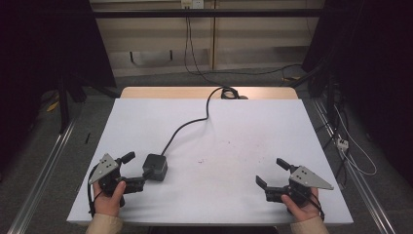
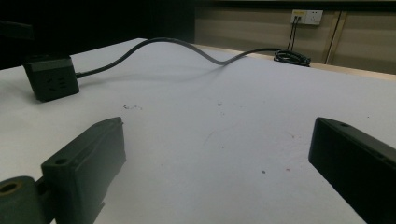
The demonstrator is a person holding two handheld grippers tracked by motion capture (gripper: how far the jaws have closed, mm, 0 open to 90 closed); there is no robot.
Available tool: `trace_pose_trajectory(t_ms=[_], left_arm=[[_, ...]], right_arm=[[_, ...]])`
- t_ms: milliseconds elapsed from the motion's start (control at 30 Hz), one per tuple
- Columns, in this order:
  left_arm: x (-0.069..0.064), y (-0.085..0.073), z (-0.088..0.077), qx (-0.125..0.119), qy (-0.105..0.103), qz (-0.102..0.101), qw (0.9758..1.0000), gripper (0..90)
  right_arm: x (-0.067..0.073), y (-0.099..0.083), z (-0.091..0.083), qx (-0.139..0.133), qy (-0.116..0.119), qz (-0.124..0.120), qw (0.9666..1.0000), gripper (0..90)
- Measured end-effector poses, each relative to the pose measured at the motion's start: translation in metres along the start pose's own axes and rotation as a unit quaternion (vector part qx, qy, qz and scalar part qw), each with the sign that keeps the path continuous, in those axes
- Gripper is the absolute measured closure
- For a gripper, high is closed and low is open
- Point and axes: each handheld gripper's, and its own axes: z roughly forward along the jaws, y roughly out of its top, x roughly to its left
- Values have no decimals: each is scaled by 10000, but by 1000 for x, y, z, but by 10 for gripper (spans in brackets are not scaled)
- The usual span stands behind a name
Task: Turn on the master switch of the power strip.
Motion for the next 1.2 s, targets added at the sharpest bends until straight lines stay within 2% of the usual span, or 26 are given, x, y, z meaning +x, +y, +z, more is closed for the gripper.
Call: trace_pose_trajectory(t_ms=[233, 300, 433, 633, 967, 1200], left_arm=[[-1, 0, 1, 7, -45, 9, 10000, 47], [-1, 0, 3, -65, -85, -100, 9999, 47], [-2, 4, 5, -46, 44, -52, 10000, 64], [-2, 6, 7, 5, -49, -18, 10000, 70], [-2, 10, 8, 50, -134, -90, 9999, 196], [0, 13, 9, 97, -159, -11, 9998, 271]], right_arm=[[0, 1, 0, -32, -6, -3, 10000, 35], [0, 1, -1, -40, -24, -1, 10000, 35], [-1, 1, -2, -49, -53, 1, 10000, 35], [-2, 0, -4, -53, -78, -2, 10000, 35], [-1, 0, -4, -48, -76, -34, 10000, 36], [-1, 0, -4, -49, -71, -25, 10000, 36]])
